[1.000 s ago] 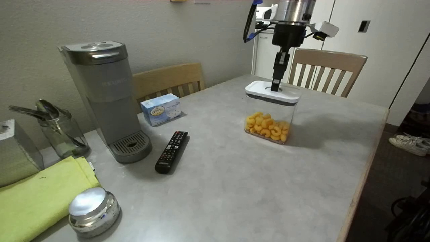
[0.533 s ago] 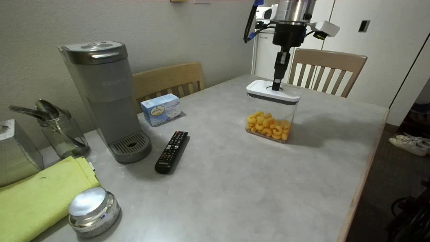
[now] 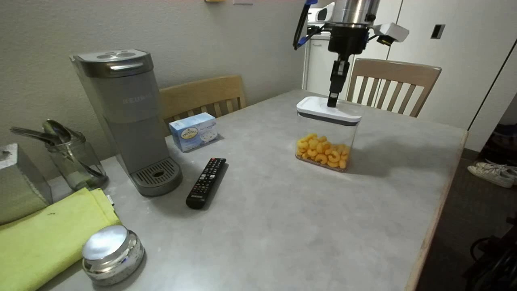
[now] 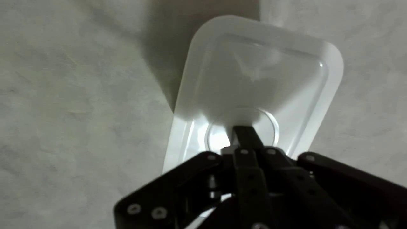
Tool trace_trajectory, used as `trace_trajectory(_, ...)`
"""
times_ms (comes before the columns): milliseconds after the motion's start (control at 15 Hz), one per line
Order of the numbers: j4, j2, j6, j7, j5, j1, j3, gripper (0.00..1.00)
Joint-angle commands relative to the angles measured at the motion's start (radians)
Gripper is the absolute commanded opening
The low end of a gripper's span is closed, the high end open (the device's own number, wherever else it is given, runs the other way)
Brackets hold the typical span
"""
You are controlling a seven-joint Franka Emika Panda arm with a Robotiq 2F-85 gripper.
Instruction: Pick up the white lid and put it on the table. Pick up the white lid and put it back on the container.
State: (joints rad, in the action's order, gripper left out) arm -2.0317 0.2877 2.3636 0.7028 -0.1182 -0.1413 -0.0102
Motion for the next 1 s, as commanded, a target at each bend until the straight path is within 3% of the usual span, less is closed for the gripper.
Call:
trace_trajectory(0, -0.017, -0.04, -0.006, 0.016, 0.0, -0.008, -0.005, 0.0)
trace_trajectory(933, -0.019, -0.155, -0.003, 0.047, -0.038, 0.01, -0.002, 0.0)
